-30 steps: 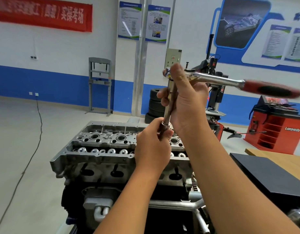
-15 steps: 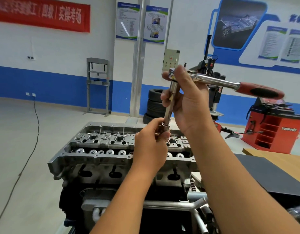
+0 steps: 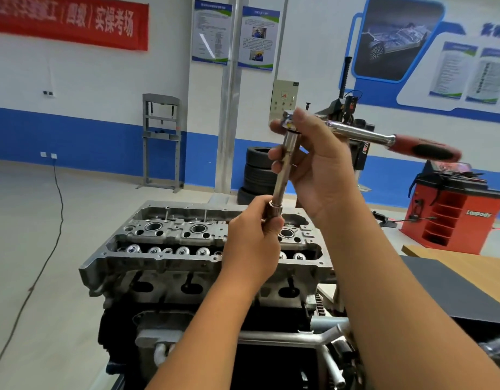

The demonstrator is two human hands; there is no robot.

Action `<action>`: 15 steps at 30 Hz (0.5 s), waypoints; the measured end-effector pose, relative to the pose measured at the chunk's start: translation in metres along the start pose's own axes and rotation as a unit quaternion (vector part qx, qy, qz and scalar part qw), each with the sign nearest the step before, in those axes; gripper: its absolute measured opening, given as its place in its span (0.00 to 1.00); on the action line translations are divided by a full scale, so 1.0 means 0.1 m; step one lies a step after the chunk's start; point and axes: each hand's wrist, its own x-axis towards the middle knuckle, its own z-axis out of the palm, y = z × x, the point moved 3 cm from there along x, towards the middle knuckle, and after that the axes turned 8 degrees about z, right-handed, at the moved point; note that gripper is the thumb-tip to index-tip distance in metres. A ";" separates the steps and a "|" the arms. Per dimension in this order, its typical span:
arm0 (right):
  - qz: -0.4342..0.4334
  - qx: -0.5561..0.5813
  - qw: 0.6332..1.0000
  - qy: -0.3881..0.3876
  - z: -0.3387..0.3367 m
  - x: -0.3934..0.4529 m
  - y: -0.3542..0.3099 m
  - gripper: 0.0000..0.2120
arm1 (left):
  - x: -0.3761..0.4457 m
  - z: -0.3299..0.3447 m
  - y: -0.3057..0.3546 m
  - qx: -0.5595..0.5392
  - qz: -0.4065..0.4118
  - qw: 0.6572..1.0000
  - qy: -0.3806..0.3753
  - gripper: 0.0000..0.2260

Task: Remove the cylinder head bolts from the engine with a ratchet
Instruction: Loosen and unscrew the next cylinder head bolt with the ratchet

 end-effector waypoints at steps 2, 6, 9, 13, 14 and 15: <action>-0.044 -0.043 0.997 0.043 0.01 0.00 0.00 0.17 | -0.01 0.03 0.00 0.029 0.005 0.999 0.028 0.15; -0.173 -0.113 0.968 0.146 0.09 -0.05 -0.04 0.20 | -0.03 0.05 0.01 0.045 0.023 0.997 0.052 0.13; -0.178 -0.155 0.964 0.123 0.11 -0.04 -0.07 0.19 | -0.01 0.00 -0.02 0.022 0.026 0.999 0.000 0.07; -0.012 -0.067 0.997 -0.021 0.01 0.00 -0.11 0.12 | 0.03 -0.06 -0.07 0.012 -0.003 0.996 -0.084 0.06; 0.031 -0.033 0.998 -0.034 -0.03 -0.01 -0.11 0.08 | 0.03 -0.06 -0.07 0.019 -0.005 0.997 -0.077 0.07; 0.056 -0.010 0.998 -0.036 -0.04 -0.02 -0.09 0.06 | 0.02 -0.05 -0.06 0.031 -0.004 0.998 -0.061 0.07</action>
